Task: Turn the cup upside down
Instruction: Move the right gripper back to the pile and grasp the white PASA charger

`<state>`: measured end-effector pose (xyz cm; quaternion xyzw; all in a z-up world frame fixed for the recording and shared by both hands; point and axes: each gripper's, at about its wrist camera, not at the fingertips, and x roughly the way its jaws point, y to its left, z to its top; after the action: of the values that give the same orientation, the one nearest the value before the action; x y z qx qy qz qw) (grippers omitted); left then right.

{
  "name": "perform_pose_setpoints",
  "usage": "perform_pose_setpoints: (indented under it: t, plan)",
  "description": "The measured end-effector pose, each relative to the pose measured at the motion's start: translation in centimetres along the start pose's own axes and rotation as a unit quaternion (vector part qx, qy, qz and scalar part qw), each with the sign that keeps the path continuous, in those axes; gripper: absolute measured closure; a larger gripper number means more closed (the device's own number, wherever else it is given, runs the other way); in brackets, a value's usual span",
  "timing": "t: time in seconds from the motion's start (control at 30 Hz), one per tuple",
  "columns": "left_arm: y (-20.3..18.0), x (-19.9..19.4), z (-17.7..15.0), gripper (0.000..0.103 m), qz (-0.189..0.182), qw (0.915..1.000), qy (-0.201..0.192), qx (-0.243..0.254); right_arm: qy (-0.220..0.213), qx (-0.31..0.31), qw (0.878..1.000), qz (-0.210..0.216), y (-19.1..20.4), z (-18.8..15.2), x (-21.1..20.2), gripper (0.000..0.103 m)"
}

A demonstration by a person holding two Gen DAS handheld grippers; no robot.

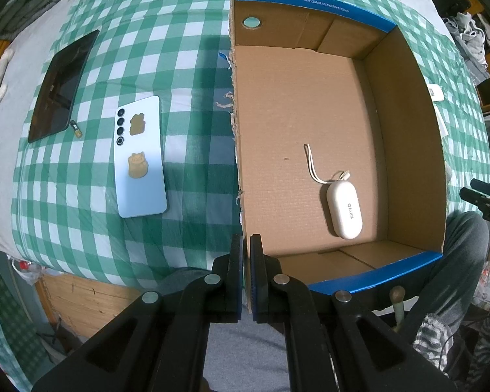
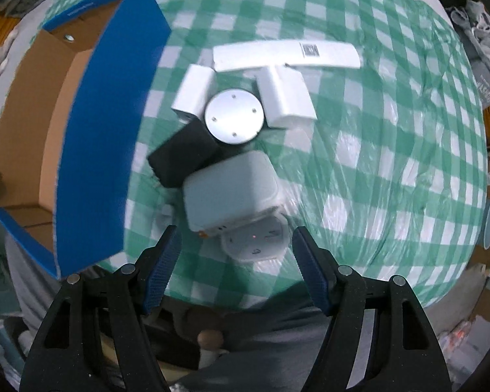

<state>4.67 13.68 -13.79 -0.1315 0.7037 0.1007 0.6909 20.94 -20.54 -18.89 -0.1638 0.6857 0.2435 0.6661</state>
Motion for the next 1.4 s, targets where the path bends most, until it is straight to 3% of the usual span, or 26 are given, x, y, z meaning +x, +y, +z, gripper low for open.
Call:
perform_pose_setpoints:
  t: [0.47, 0.8, 1.17, 1.4]
  plan:
    - [0.0, 0.0, 0.0, 0.099, 0.000, 1.0000, 0.001, 0.000, 0.040, -0.024, 0.999, -0.007, -0.9, -1.2, 5.5, 0.032]
    - [-0.1, 0.0, 0.0, 0.099, 0.000, 1.0000, 0.001, 0.000, 0.052, -0.024, 0.998, -0.017, -0.1, -0.3, 9.2, 0.030]
    - [0.0, 0.0, -0.3, 0.099, -0.002, 1.0000, 0.001, 0.002, 0.053, -0.031, 0.997, -0.037, 1.1, 0.3, 11.0, 0.030]
    - [0.0, -0.1, -0.4, 0.099, -0.002, 1.0000, 0.001, 0.003, 0.067, -0.026, 0.997, -0.029, 0.4, -1.0, 10.1, 0.031]
